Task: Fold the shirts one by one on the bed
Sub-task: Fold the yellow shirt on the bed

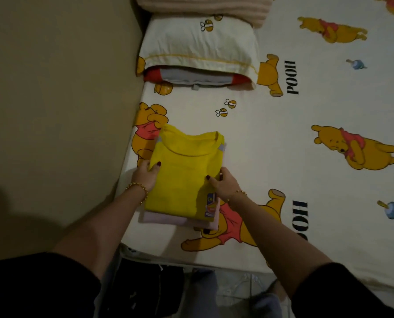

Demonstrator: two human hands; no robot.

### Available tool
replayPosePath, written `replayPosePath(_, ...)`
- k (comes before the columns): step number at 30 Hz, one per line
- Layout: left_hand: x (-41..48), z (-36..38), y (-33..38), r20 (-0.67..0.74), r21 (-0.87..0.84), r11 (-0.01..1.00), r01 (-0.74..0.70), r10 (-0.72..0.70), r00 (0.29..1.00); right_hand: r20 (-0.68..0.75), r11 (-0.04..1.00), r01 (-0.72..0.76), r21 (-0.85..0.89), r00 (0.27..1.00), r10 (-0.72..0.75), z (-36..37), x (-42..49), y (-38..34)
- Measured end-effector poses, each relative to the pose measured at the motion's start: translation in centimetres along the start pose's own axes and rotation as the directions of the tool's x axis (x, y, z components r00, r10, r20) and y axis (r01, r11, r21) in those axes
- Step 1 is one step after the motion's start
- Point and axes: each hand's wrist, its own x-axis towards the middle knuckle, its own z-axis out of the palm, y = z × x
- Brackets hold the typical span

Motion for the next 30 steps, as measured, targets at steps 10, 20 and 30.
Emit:
replayPosePath(10,-2.4,1.4,-4.9,-0.146,-0.205,0.977,0.064,-0.095,0.985,-0.105,0.989,-0.136,0.057,0.984,0.141,2.3,-1.1,3.1)
replayPosePath(20,-4.3,0.2,-6.5,0.067,-0.118,0.99,0.072,-0.064,0.996,-0.096,0.995,-0.095,0.001,0.991,0.095,2.2,-4.0,5.7)
replayPosePath(30,-7.0,-0.2,-7.5,0.075,0.038,0.998,0.058,-0.061,0.995,0.0,0.99,-0.097,-0.101,0.995,0.097,2.5,-7.7,5.2)
